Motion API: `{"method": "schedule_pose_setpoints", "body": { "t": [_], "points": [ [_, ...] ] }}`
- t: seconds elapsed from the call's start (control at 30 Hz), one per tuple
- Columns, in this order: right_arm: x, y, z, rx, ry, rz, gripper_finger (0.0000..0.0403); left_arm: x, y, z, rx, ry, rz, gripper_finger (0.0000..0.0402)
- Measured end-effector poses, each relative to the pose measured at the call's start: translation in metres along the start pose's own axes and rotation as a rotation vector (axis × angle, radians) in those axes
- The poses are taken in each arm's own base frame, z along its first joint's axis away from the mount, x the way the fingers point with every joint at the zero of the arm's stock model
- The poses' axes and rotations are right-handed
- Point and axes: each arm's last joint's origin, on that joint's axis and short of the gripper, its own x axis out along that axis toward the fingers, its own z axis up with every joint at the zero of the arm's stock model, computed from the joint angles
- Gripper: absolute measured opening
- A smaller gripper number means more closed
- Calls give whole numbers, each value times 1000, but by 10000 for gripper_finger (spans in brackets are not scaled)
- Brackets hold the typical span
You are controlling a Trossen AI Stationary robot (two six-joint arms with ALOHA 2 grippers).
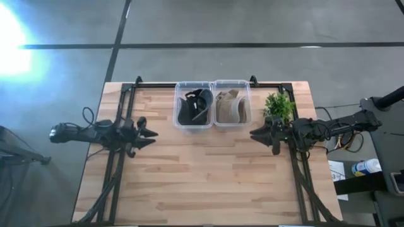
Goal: Pick & Place hat
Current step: Return to Home Position
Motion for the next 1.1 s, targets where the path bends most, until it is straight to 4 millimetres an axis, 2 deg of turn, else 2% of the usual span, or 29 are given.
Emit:
{"method": "schedule_pose_setpoints", "body": {
  "t": [0.27,0.43,0.73,1.0,1.1],
  "points": [
    [0,-1,0,-21,-5,-15,132,1,6,-14,73,35,21,142],
    [0,-2,-2,-38,4,-22,132,1,11,-20,70,71,135,142],
    [1,-3,-3,-38,6,-23,132,1,11,-21,70,83,138,142],
    [1,-2,-3,-38,5,-20,132,-4,9,-16,48,34,65,142],
    [1,-3,-3,-39,7,-22,132,-4,11,-16,150,37,83,142]
  ]
}}
